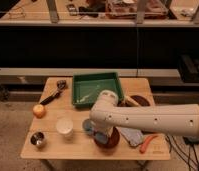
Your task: Wipe red bowl with sponge
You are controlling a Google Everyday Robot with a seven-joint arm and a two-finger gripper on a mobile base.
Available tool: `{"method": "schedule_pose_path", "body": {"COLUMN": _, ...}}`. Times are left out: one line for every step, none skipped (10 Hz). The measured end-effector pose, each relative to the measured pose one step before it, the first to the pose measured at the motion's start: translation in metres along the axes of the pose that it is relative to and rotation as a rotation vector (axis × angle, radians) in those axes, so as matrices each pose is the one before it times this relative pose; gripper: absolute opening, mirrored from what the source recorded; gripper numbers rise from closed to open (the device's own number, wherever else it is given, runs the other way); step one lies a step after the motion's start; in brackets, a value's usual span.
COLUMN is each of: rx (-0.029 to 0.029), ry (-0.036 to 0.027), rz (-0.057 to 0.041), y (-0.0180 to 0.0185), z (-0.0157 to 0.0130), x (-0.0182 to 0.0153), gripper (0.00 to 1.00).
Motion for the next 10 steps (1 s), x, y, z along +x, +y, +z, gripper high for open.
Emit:
{"method": "schedule_pose_path", "body": {"rx": -0.00024, "ry": -0.01585, "rz": -0.00811, "y": 0.00036, "z": 0.00294, "x": -0.0031, "gripper": 0.0}}
{"method": "schedule_pose_path", "body": {"rx": -0.00133, "ry": -0.01703, "rz": -0.00546, "y": 0.00167, "z": 0.00045, "x": -0.00378, "gripper": 0.0}}
{"method": "schedule_pose_path", "body": {"rx": 0.00146, "ry": -0.00082, "rz": -0.00079, "y": 0.00123, "z": -0.00246, "x": -0.00166, "gripper": 0.0}}
{"method": "schedule_pose_path", "body": {"rx": 0.00097, "ry": 0.0127, "rz": 0.00047, "y": 0.00085, "z": -0.0078, "x": -0.0005, "gripper": 0.0}}
{"method": "schedule_pose_path", "body": {"rx": 0.00017, "ry": 0.01361, "rz": 0.00328, "y": 0.00196, "z": -0.00833, "x": 0.00114, "gripper": 0.0}}
{"method": "schedule_pose_path", "body": {"rx": -0.00483, "ry": 0.00237, "rz": -0.00185, "y": 0.00159, "z": -0.0039, "x": -0.00136, "gripper": 0.0}}
{"method": "schedule_pose_path", "body": {"rx": -0.00927, "ry": -0.00075, "rz": -0.00645, "y": 0.00249, "z": -0.00091, "x": -0.00321, "gripper": 0.0}}
{"method": "schedule_pose_path", "body": {"rx": -0.01213, "ry": -0.00141, "rz": 0.00028, "y": 0.00459, "z": -0.00013, "x": -0.00258, "gripper": 0.0}}
{"method": "schedule_pose_path", "body": {"rx": -0.0084, "ry": 0.00054, "rz": 0.00482, "y": 0.00415, "z": 0.00031, "x": -0.00045, "gripper": 0.0}}
{"method": "schedule_pose_path", "body": {"rx": -0.0109, "ry": 0.00346, "rz": 0.01341, "y": 0.00748, "z": -0.00084, "x": 0.00098, "gripper": 0.0}}
